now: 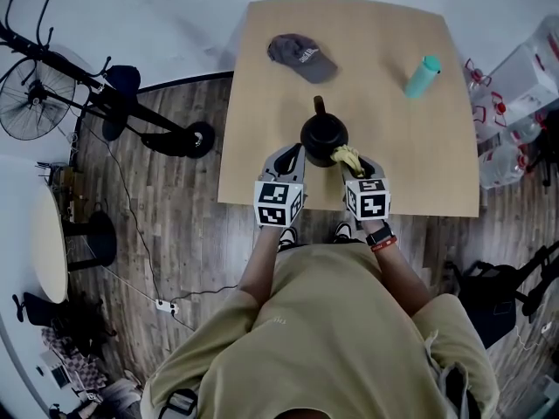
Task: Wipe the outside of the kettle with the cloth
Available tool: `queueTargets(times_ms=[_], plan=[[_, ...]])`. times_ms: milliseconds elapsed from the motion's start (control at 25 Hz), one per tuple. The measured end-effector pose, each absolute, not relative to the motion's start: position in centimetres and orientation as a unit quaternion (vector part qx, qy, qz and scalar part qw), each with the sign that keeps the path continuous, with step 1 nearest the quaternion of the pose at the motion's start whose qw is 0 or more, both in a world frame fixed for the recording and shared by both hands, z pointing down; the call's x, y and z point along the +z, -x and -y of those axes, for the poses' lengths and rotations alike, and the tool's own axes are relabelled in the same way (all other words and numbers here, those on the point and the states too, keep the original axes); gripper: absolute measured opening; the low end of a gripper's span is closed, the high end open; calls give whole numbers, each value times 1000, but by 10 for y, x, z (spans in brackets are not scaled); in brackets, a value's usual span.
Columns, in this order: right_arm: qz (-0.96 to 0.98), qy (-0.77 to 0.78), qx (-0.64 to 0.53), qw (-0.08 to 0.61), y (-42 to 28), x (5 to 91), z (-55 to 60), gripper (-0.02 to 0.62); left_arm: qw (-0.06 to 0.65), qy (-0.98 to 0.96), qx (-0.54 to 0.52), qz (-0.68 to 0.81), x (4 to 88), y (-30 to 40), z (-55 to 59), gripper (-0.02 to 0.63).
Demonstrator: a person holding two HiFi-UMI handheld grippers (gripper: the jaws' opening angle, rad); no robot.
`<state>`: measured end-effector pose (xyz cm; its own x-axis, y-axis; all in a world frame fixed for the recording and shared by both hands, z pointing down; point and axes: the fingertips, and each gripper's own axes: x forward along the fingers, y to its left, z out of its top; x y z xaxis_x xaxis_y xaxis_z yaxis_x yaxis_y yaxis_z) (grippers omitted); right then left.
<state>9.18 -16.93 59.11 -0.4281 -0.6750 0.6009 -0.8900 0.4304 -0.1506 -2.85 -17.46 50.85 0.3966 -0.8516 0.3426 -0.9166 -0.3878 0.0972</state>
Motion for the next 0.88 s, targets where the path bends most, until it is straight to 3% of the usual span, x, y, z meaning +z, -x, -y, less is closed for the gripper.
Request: queueTargets(times_ms=[880], plan=[[807,-493,220,240,-113,603,250,147,131,-819,132,542,504,45,176,25]])
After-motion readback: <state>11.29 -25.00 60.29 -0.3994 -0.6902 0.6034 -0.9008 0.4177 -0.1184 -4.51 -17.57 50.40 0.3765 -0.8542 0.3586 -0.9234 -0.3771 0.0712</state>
